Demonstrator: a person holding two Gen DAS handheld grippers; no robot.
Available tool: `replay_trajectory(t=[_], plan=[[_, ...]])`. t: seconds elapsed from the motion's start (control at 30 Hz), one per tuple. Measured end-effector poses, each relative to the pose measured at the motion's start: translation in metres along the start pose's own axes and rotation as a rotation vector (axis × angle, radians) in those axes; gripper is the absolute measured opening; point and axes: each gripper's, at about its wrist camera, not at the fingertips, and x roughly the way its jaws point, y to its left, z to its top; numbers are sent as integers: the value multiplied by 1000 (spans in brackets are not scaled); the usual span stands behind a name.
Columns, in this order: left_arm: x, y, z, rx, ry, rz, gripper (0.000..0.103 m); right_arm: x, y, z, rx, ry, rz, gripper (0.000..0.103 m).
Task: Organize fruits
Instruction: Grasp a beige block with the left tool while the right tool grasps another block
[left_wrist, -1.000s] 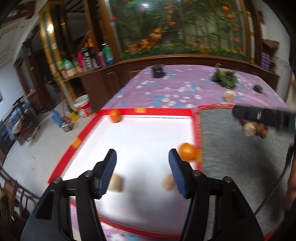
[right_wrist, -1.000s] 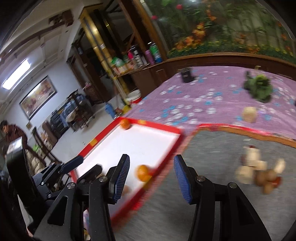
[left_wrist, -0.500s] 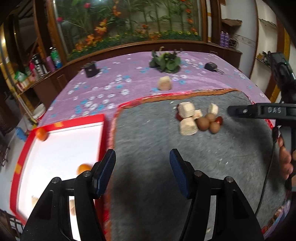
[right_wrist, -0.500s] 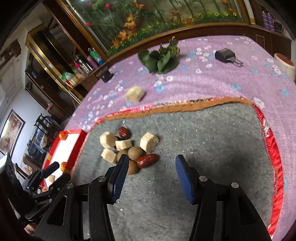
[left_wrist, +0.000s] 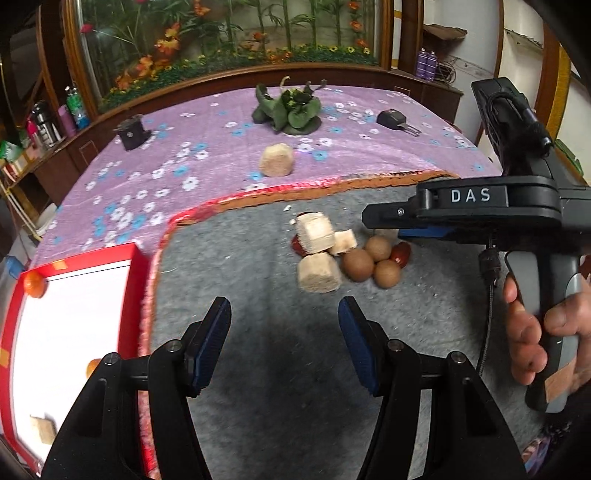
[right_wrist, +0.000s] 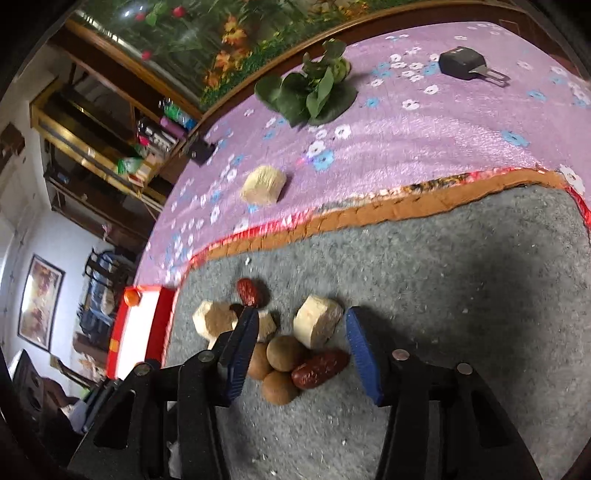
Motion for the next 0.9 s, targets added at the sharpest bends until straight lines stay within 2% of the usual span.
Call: replay_trajectory(t=[0.1, 0.3, 0.43, 0.53, 0.6, 0.9], plan=[[10, -4, 6, -5, 18, -28, 59, 1, -8, 1, 12, -3, 12, 29], [30, -12, 14, -2, 55, -34, 58, 1, -15, 4, 28, 14, 56, 29], [43, -15, 14, 8, 87, -41, 40, 1, -17, 4, 37, 19, 71, 29], [46, -15, 15, 9, 76, -44, 35, 1, -19, 4, 54, 25, 83, 28], [47, -15, 17, 5, 70, -66, 28, 1, -20, 4, 59, 25, 86, 28], [40, -19, 14, 7, 31, -37, 28, 0, -18, 2, 57, 24, 116, 28]])
